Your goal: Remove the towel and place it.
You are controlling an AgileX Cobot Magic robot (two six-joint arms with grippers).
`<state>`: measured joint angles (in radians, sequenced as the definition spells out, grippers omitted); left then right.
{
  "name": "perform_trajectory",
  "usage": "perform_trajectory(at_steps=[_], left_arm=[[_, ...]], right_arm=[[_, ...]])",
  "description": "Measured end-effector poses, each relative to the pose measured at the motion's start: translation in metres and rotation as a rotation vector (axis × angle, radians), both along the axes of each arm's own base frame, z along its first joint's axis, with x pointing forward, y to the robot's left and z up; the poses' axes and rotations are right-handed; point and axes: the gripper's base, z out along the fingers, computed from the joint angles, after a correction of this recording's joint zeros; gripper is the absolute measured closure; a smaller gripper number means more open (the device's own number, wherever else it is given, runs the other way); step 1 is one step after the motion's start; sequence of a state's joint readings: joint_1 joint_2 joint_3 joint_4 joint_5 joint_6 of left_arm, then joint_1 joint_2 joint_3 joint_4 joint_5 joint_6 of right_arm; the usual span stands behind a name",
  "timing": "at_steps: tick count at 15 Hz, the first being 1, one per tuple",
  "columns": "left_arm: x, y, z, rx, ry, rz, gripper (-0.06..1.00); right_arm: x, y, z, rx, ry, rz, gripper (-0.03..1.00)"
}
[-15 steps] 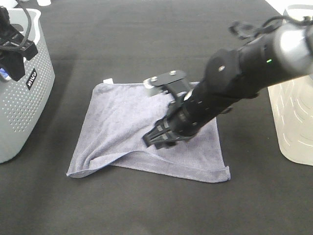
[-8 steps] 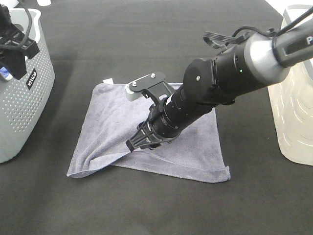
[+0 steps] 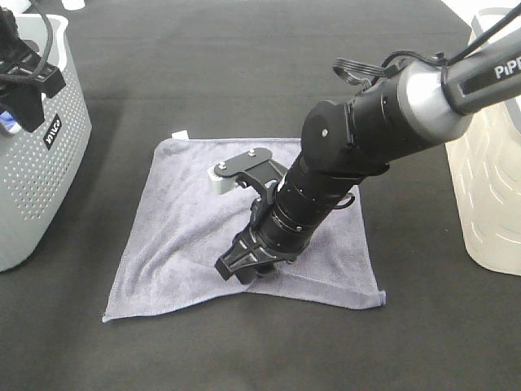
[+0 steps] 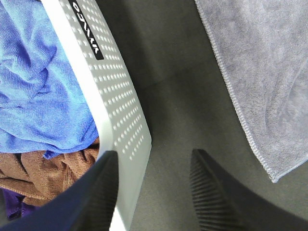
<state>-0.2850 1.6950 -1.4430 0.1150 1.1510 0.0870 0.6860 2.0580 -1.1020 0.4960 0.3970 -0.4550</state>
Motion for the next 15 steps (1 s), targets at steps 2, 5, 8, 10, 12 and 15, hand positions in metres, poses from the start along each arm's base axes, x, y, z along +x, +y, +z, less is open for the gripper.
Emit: perform_trajectory(at_steps=[2, 5, 8, 10, 12, 15], left_arm=[[0.000, 0.000, 0.000, 0.000, -0.001, 0.000, 0.51], [0.000, 0.000, 0.000, 0.000, -0.001, 0.000, 0.51], [0.000, 0.000, 0.000, 0.000, -0.001, 0.000, 0.51], [0.000, 0.000, 0.000, 0.001, -0.001, 0.000, 0.51], [0.000, 0.000, 0.000, 0.001, -0.002, -0.001, 0.51], [0.000, 0.000, 0.000, 0.002, -0.003, -0.001, 0.51]], right_arm=[[-0.007, -0.002, 0.002, -0.017, 0.065, 0.024, 0.56], [-0.011, -0.003, 0.004, -0.029, 0.109, 0.041, 0.58], [-0.020, -0.007, 0.006, -0.065, 0.188, 0.085, 0.58], [-0.028, -0.010, 0.007, -0.095, 0.271, 0.118, 0.58], [-0.036, -0.014, 0.015, -0.109, 0.337, 0.142, 0.58], [-0.043, -0.017, 0.040, -0.093, 0.352, 0.182, 0.58]])
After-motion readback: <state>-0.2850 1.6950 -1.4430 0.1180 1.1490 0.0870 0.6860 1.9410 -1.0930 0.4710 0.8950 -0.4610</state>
